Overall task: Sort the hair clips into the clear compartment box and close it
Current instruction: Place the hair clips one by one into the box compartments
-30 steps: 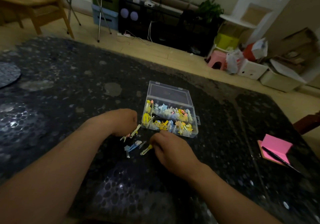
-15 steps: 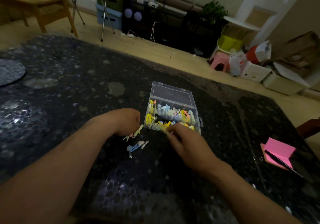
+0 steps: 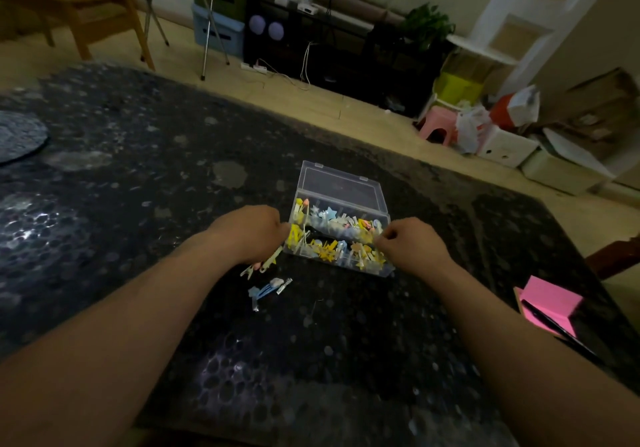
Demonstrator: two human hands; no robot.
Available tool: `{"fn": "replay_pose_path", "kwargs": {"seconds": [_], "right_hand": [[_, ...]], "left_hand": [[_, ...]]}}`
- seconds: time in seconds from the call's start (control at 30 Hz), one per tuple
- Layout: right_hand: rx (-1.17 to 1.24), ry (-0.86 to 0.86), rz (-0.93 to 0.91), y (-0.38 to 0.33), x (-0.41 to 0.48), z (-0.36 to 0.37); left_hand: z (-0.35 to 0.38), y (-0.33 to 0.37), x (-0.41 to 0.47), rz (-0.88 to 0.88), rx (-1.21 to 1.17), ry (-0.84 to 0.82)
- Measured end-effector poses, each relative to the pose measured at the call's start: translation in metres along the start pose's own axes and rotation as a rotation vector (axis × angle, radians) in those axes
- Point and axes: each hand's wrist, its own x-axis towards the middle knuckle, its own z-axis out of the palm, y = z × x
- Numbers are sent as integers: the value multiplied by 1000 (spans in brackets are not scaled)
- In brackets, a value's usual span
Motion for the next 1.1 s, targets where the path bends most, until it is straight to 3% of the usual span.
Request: {"fn": "replay_pose_path", "kwargs": {"seconds": [0.13, 0.3, 0.7, 0.9, 1.0, 1.1], "right_hand": [[-176, -113, 48, -9, 5, 2], [-274, -79, 85, -12, 1, 3], [-133, 77, 9, -2, -16, 9], [170, 268, -285, -28, -55, 9], [215, 103, -481, -47, -76, 19], [178, -14, -576, -60, -80, 38]], "left_hand": [[11, 5, 4, 2, -34, -8], [10, 3, 9, -8, -56, -17], [0, 6, 2, 8, -40, -77], [-9, 2, 2, 4, -66, 9], [-16, -1, 4, 5, -137, 138], [-16, -4, 3, 1, -156, 150]]}}
